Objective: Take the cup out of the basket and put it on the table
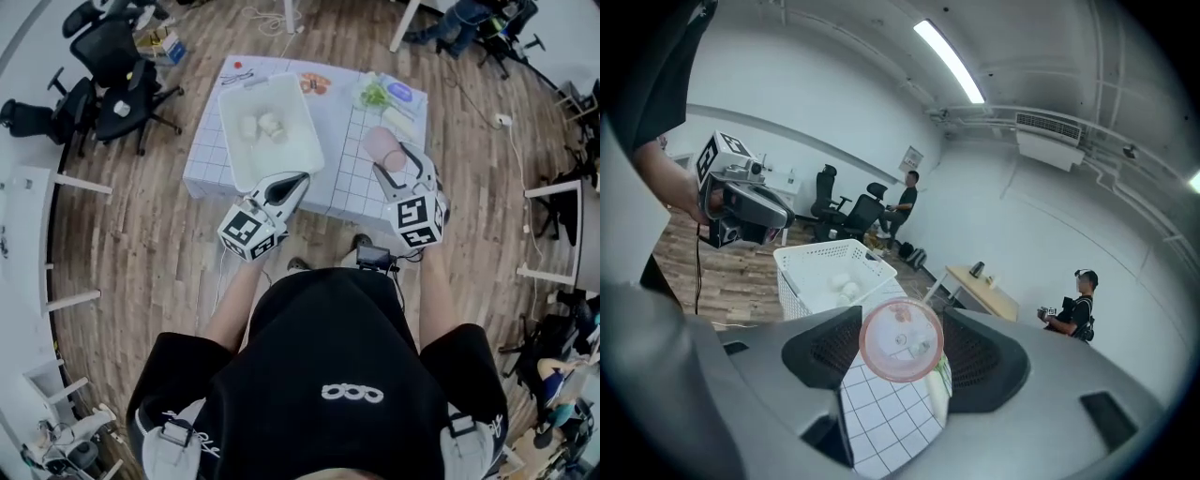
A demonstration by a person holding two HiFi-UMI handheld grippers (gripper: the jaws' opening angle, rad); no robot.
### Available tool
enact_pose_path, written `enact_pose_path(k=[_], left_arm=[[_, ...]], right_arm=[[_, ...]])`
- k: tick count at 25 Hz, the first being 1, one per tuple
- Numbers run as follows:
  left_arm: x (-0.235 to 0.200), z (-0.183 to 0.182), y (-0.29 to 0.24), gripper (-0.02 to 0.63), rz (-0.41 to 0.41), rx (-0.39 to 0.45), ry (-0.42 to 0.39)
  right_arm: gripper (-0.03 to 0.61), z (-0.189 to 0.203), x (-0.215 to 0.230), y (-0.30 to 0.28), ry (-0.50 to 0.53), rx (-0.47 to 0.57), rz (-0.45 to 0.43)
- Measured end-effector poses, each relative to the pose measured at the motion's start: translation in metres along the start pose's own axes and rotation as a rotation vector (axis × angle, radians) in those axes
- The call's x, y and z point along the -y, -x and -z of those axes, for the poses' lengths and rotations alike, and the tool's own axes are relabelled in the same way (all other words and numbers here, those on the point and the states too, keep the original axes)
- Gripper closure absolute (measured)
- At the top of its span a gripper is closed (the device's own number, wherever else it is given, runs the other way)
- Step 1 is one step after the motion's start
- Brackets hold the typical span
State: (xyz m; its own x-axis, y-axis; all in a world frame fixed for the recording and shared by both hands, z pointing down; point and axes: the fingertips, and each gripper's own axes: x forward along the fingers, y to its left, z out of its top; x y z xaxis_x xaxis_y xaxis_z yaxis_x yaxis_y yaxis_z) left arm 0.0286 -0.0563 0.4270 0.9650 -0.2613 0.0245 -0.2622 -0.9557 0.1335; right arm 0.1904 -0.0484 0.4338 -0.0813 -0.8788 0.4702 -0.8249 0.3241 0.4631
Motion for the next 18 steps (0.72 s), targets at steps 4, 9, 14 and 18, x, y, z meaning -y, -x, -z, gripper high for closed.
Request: enact_pose_path(k=[4,9,14,18], left_arm=[[0.012,0.004,-0.045,0.606,0.036,-0.019,0.006],[0.032,0.006,-0.091,0.605,0.061,-0.027,0.011],[0.045,0.009,-0.123,0.605,0.06,-0.043,0.017],[0.05,0.012,-0.14,0.606,0.034,-0.044,0.013]], right_arm=[[0.305,0.041,0.031,0.011,-0.034,-0.043,0.017],[0.305,0.084,0.063,0.02,-0.051,-0.089,0.01],[0.305,0.115,0.083,0.016,-0.065,-0.109,-0.026],[0.305,0.141,0.09,0.005,-0.078,-0.13,-0.07]])
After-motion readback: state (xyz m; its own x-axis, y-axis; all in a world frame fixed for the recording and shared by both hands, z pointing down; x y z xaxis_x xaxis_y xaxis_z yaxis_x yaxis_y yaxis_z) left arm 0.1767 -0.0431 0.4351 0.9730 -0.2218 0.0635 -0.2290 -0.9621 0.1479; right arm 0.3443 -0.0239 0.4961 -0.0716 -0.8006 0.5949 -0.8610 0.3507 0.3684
